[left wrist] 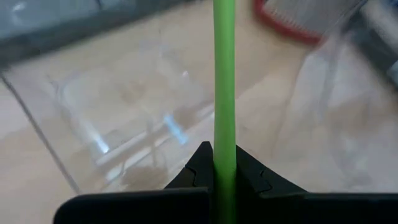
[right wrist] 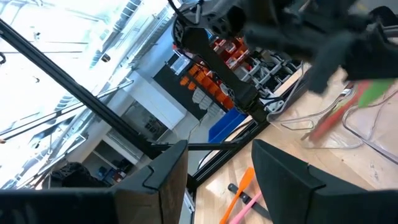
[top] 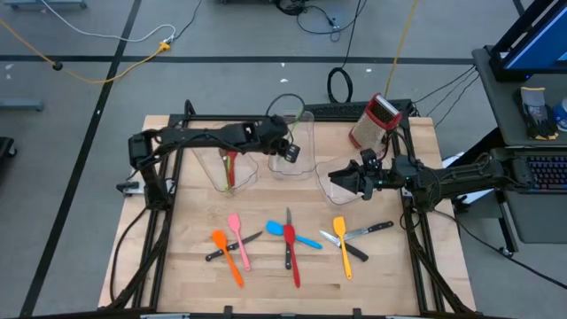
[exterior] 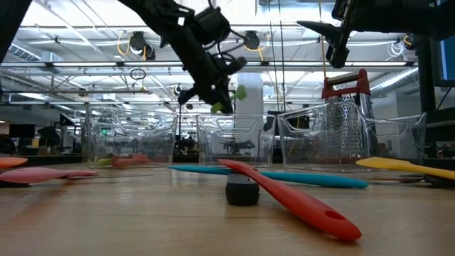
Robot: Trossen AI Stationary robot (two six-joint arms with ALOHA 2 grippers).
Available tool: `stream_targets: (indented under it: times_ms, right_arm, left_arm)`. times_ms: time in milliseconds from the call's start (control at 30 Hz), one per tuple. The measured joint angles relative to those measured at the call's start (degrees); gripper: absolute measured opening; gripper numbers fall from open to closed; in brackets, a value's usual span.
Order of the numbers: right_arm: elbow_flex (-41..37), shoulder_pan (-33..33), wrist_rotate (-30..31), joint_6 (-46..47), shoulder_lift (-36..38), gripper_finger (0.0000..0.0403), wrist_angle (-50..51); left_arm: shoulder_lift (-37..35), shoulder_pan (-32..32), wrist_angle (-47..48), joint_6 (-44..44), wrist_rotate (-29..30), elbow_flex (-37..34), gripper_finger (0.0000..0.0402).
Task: Pick & Place Kitchen Items
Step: Put the green spatula into the middle bin
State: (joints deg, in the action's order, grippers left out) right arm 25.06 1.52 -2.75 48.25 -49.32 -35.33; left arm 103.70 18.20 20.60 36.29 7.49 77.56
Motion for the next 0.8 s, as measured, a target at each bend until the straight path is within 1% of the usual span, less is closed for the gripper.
stream_targets:
  times_ms: [300, 367, 600, 667, 800]
  right_arm:
    - [0.0, 0.0, 0.4, 0.1, 0.0, 0.0171, 0.0]
    - [0.0, 0.0, 1.4, 0.1, 0.0, 0.0171, 0.0]
    - [0.0, 0.0, 1.5, 0.0, 0.0, 0.0171, 0.0]
    - [0.0, 0.0, 1.5, 0.0, 0.0, 0.0171, 0.0]
    - [0.0, 0.0, 1.5, 0.0, 0.0, 0.0171, 0.0]
  left_arm:
    - [5.1, -0.2, -1.3, 0.0, -2.2, 0.0, 0.0013]
    - [6.0, -0.1, -1.4, 0.0, -3.1, 0.0, 0.0013]
    - [8.2, 0.1, -1.9, 0.0, -7.0, 0.1, 0.0013]
    - [8.4, 0.5, -1.5, 0.2, -8.1, 0.1, 0.0019]
    - [8.4, 0.9, -1.7, 0.0, -8.4, 0.0, 0.0041]
